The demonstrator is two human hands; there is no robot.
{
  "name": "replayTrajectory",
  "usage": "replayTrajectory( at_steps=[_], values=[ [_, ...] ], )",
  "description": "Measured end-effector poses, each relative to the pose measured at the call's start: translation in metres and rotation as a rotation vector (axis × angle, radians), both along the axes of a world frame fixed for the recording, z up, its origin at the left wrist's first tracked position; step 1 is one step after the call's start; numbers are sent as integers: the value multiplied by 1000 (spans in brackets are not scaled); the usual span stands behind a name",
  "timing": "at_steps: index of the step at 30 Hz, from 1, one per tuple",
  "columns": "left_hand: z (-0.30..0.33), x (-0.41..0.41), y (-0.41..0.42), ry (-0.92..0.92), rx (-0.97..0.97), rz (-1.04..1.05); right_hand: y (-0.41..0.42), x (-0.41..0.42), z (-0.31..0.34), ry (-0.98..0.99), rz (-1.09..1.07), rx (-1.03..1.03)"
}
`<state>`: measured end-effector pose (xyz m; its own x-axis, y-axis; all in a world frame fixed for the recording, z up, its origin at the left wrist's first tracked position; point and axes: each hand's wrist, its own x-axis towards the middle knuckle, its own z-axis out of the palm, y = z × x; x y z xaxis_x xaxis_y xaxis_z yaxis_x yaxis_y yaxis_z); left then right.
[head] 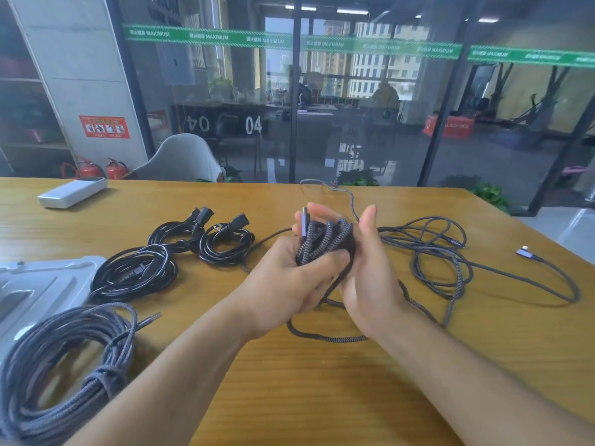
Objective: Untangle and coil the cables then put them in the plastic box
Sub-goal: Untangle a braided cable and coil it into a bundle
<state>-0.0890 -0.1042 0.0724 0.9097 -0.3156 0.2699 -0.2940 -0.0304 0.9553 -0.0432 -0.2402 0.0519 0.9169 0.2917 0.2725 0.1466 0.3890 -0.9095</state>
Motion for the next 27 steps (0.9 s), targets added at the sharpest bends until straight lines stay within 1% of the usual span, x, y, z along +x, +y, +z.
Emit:
replayTrajectory(
  at_steps=[5, 8, 10, 13, 18, 24, 27],
  values=[
    [-4, -1, -7, -10, 158, -60, -6, 7, -1, -139, -98, -86],
    [-3, -3, -8, -21, 208, -37, -6, 7, -1, -176, -122, -77],
    [-4, -4, -10, -35, 179, 6, -4, 4, 2, -184, -139, -61],
    [-6, -5, -19, -79, 99, 91, 1, 7, 5, -173, -225, -65],
    [-14, -3, -34, -128, 29, 222, 3, 17, 5, -149, -268, -89],
    [-17, -2, -37, -118, -56, 198, 0, 20, 6, -152, -309, -114],
    [-22, -2, -34, -118, -66, 163, -1, 21, 5, -106, -321, -113]
  ],
)
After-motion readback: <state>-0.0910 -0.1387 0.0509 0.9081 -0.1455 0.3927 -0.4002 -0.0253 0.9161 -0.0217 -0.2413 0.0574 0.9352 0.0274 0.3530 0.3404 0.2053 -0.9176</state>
